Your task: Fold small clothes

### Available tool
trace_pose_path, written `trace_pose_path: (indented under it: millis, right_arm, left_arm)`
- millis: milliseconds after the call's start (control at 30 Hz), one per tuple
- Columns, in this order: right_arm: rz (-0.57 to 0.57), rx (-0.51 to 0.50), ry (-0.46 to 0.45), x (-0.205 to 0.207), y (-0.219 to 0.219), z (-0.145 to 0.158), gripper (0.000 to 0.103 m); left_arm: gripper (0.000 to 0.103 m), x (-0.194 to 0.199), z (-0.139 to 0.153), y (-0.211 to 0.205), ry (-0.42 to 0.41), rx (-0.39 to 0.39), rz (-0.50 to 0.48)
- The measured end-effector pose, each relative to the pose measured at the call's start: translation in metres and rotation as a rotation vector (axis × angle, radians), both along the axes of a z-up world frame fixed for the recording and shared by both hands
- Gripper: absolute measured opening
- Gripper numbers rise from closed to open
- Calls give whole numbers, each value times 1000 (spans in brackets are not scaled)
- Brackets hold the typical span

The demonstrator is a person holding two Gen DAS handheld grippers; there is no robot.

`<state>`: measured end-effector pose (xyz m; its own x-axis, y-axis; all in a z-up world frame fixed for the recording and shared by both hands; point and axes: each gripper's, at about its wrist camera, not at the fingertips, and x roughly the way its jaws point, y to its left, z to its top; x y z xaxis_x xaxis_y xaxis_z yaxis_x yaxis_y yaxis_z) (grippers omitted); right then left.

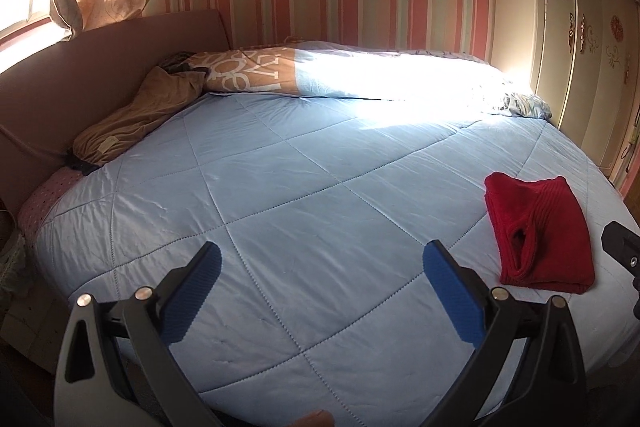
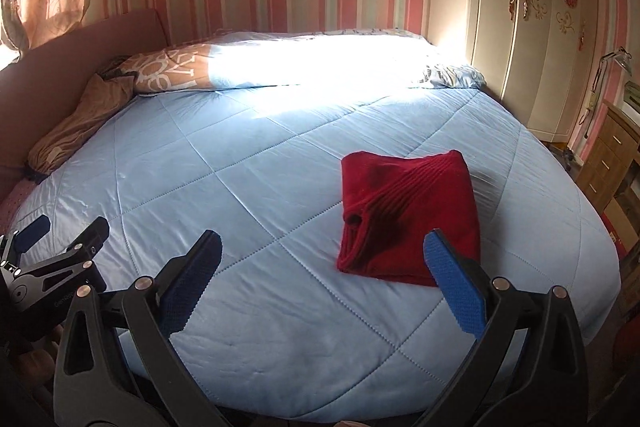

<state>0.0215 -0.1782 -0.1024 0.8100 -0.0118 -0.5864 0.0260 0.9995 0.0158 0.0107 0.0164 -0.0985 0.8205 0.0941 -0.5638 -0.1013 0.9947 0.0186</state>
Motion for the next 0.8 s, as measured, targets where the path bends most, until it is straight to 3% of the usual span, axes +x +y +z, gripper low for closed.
trace_pose_path:
  millis: [400, 800]
  right_arm:
    - [-40, -6, -44, -10, -4, 7, 100]
    - [-39, 21, -51, -21, -14, 7, 100]
  left_arm:
    - [101, -16, 12, 9, -58, -60, -11]
    - [101, -21, 13, -4, -48, -44, -15]
